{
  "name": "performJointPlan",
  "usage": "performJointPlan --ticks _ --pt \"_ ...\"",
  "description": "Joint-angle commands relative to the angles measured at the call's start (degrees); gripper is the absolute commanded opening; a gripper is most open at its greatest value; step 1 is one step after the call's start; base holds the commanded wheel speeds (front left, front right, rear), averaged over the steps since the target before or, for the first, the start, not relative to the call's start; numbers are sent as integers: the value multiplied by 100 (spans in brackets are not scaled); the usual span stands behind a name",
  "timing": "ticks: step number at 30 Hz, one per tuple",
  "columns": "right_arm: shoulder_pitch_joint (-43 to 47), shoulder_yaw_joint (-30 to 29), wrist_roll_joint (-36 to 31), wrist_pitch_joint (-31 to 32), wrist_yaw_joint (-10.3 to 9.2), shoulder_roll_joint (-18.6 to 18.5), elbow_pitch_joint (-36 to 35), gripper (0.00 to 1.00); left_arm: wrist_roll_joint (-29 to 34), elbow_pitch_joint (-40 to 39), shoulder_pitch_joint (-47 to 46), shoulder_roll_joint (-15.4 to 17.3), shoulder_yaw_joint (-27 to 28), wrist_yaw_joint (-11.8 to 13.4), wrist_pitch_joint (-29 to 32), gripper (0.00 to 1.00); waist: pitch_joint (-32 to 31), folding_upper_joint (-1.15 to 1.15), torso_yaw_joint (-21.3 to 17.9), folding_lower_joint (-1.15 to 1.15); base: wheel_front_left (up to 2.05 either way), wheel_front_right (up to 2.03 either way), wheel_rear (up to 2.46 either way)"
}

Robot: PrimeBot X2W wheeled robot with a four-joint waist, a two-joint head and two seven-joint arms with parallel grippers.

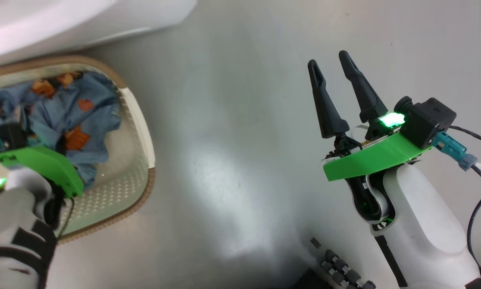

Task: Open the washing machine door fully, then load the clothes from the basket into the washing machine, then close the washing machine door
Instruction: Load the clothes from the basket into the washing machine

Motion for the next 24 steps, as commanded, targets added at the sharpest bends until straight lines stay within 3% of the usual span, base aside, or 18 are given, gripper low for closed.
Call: performJointPlan --ticks 1,8,24 --pt "117 83 -87 -45 31 21 -74 100 -31 -48 247 160 93 -28 -90 0 -282 0 185 0 0 0 0" --pt "192 37 -180 -45 31 21 93 100 -215 -459 649 -8 9 -53 -527 0 -868 0 411 0 0 0 0" --pt "636 -20 -176 -45 31 -232 419 100 -537 -1537 1513 35 -189 -55 -1062 0 -2301 0 895 0 0 0 0"
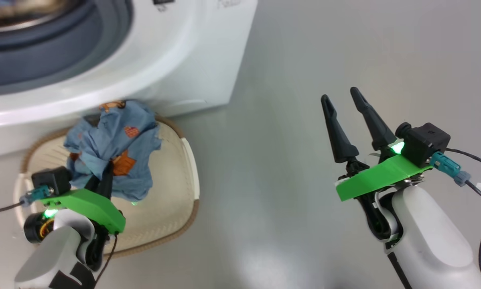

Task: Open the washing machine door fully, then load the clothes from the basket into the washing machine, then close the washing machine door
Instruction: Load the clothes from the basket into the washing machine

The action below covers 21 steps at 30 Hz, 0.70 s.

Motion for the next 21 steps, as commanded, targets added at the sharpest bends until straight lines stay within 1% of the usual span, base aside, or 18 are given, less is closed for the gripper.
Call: performJointPlan --ticks 1,9,16,19,21 --pt "223 79 27 -45 31 -32 -90 100 -19 -132 156 221 151 -20 -70 0 -459 0 280 0 0 0 0" --pt "482 31 120 -45 31 -243 2 100 453 -962 649 220 867 -19 -76 0 -1019 0 471 0 0 0 0" --pt "698 -5 196 -45 31 -378 77 100 1074 -1823 1199 116 1538 79 -77 0 -1461 0 585 0 0 0 0" --pt "756 -4 214 -45 31 -415 92 100 1185 -2054 1362 59 1706 91 -77 0 -1585 0 612 0 0 0 0" --pt "830 4 246 -45 31 -475 117 100 1406 -2417 1565 2 1920 136 -77 0 -1742 0 655 0 0 0 0"
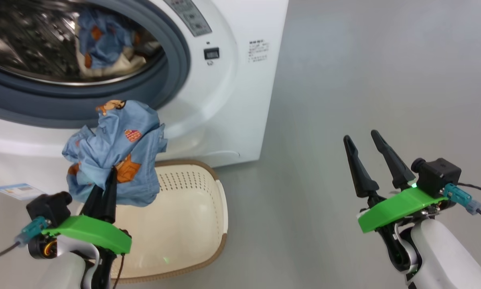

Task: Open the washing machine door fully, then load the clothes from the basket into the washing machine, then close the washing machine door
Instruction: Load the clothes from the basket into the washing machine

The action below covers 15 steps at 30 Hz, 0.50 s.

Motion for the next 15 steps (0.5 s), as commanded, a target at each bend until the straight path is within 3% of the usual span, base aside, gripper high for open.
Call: performJointPlan --ticks 1,15 --pt "103 104 33 -45 31 -68 -105 100 157 -288 61 148 286 65 -62 0 -261 0 132 0 0 0 0" --pt "395 223 190 -45 31 -253 -15 100 969 -1557 969 -48 906 269 -62 0 -885 0 181 0 0 0 0"
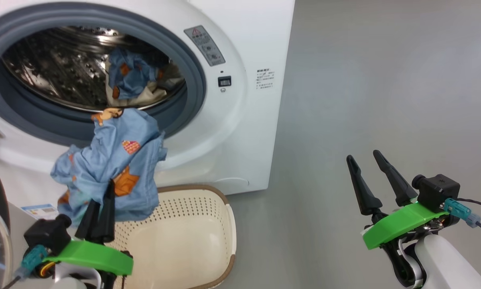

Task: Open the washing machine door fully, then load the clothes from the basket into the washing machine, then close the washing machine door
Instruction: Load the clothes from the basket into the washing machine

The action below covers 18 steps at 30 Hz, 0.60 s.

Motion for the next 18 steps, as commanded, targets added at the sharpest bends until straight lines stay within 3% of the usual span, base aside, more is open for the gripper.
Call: performJointPlan --ticks 1,18 --pt "87 89 61 -46 31 -88 -114 100 83 -225 -4 133 235 40 -61 0 -119 0 5 0 0 0 0" --pt "93 109 74 -46 31 -162 -165 100 246 -456 141 48 327 125 -61 0 -88 0 -17 0 0 0 0"
